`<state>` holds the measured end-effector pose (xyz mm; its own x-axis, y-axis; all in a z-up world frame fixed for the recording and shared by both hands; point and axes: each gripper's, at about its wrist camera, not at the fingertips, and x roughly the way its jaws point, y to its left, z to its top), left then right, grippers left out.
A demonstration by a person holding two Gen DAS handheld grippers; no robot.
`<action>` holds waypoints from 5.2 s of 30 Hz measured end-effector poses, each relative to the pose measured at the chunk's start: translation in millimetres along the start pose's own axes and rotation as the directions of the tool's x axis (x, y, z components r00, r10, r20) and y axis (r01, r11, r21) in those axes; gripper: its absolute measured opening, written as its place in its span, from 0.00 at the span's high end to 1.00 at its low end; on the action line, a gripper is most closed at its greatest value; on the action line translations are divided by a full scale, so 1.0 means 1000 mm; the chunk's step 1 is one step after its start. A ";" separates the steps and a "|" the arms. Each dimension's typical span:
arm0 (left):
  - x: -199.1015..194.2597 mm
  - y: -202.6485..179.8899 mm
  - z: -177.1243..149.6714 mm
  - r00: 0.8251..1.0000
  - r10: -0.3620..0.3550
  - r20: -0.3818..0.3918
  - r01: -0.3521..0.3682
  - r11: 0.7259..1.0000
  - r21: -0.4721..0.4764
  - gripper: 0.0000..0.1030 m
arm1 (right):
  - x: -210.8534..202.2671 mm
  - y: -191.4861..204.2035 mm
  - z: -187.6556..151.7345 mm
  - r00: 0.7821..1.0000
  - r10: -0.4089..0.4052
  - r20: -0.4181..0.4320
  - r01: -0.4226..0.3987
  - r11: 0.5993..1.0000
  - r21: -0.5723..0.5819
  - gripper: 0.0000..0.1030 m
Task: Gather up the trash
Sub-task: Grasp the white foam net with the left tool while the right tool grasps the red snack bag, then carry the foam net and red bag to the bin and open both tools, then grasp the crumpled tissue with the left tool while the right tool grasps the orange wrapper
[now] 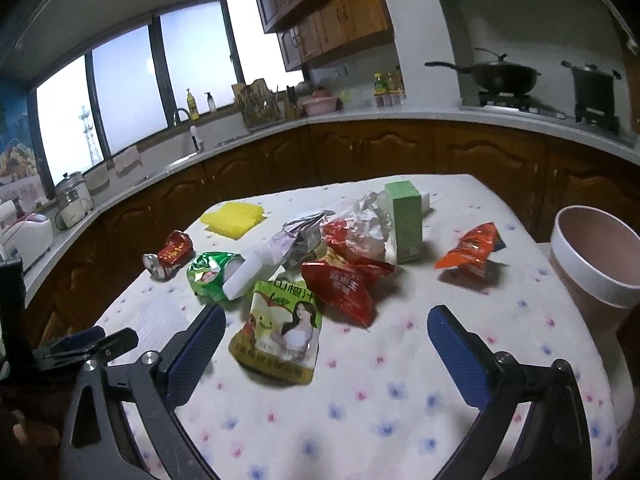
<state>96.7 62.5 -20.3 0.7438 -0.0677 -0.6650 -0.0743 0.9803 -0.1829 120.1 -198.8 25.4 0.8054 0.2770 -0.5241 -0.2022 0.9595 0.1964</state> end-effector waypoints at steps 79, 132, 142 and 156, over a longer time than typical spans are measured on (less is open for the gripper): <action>0.015 -0.302 0.063 0.829 -0.546 -0.121 0.548 0.750 0.371 0.92 | -0.096 -0.228 0.033 0.964 -0.263 0.045 0.237 0.921 0.309 0.81; 0.119 -0.442 0.069 0.817 -0.488 -0.307 0.574 0.738 0.354 0.48 | -0.077 -0.333 0.036 0.943 -0.332 -0.024 0.307 0.842 0.443 0.40; 0.092 -0.388 0.077 0.831 -0.499 -0.245 0.554 0.774 0.307 0.45 | -0.088 -0.310 0.039 0.952 -0.306 0.017 0.268 0.856 0.442 0.25; 0.055 -0.306 0.088 0.873 -0.474 -0.119 0.488 0.833 0.262 0.37 | -0.078 -0.263 0.038 0.972 -0.234 0.025 0.203 0.888 0.413 0.23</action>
<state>219.2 -224.7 62.5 0.6048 -0.5455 -0.5802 0.4753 0.8318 -0.2866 131.6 -474.7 46.1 0.8440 0.0435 -0.5346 0.2144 0.8863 0.4105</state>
